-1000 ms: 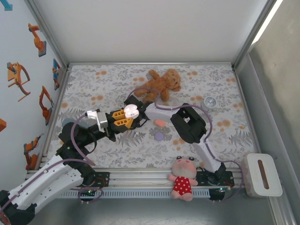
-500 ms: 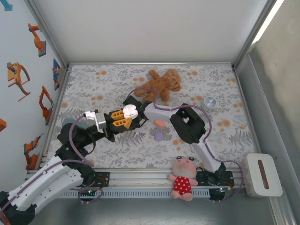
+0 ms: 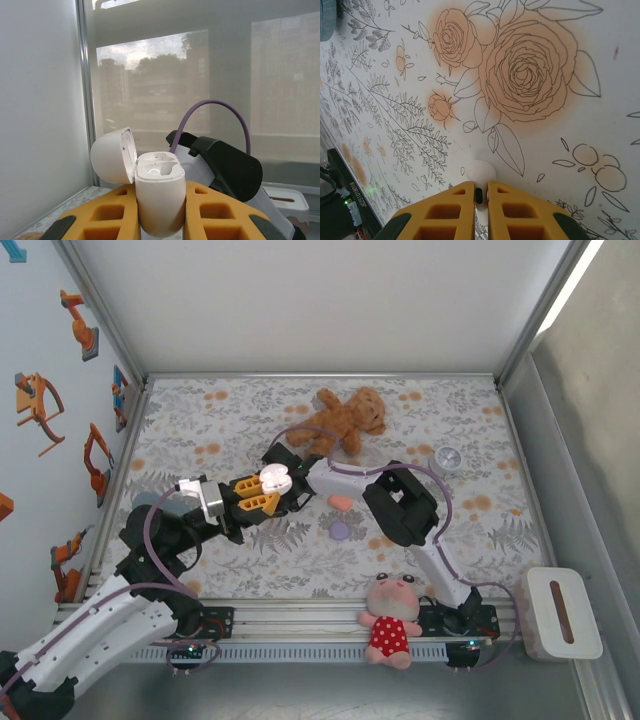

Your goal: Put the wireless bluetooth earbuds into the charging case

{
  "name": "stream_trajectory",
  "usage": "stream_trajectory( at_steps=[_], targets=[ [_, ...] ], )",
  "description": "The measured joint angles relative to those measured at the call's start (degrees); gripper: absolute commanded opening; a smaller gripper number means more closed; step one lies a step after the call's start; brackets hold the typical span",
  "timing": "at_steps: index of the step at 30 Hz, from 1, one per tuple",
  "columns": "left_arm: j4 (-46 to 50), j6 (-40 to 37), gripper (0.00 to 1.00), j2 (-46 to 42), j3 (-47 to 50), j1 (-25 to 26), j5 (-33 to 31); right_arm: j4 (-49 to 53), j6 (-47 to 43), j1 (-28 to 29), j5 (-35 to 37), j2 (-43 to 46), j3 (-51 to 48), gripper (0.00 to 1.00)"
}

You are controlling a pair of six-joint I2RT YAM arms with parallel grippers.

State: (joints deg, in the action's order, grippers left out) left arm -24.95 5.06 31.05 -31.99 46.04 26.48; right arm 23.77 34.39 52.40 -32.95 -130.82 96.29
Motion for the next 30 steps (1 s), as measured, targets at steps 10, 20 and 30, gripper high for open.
stream_trajectory(
  at_steps=[10, 20, 30],
  targets=[
    [0.74, -0.02, 0.10, -1.16, 0.00, 0.00, -0.79, -1.11, -0.68, -0.02, 0.00, 0.31, -0.61, 0.10],
    [1.88, -0.02, 0.10, -2.10, 0.24, 0.00, -1.53, -6.97, -0.50, -0.70, 1.68, 10.25, -10.19, 0.10],
    [2.27, -0.02, 0.09, -2.43, 0.72, 0.00, -2.69, -11.06, -0.46, -4.79, 5.49, 26.03, -16.65, 0.10]
  ],
)
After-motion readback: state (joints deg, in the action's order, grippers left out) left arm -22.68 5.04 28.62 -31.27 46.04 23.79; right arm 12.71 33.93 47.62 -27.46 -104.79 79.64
